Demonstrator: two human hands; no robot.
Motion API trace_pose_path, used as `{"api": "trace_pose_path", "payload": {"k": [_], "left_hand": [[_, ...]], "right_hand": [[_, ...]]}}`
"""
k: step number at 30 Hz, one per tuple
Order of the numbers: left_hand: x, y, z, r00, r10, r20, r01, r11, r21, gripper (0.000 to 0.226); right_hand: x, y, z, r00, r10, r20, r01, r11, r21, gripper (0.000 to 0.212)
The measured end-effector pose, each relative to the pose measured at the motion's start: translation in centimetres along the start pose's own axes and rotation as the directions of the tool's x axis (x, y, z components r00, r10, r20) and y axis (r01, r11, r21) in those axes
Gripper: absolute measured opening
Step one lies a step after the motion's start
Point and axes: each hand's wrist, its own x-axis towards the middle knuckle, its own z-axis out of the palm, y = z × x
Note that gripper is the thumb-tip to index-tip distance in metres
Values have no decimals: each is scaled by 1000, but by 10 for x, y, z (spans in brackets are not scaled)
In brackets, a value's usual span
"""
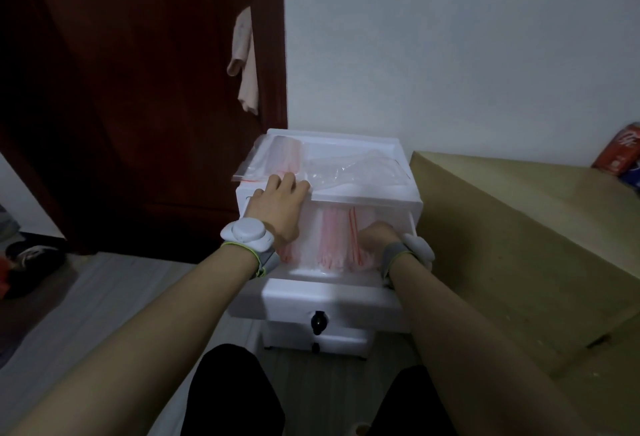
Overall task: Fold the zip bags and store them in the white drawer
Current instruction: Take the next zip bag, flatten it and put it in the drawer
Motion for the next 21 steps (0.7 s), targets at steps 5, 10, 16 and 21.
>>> {"api": "trace_pose_path", "payload": {"k": [5, 10, 16, 21], "left_hand": [[-1, -1, -1, 1000, 0, -1, 0, 1000, -6, 52], [0, 0, 1, 1000, 11, -8, -11, 1000, 2, 48], [-1, 1, 4, 1000, 4, -5, -4, 1000, 20, 48], [0, 2, 2, 1000, -1, 11, 1, 1000, 12, 48]], "right_hand": [[4, 1, -5, 990, -100, 104, 123, 962, -244, 37], [2, -3, -1, 892, -305, 335, 313, 949, 31, 36], [-10, -1, 1, 976, -190, -103, 149, 936, -320, 45], [3, -3, -1, 989, -144, -14, 132, 937, -323, 30]]}}
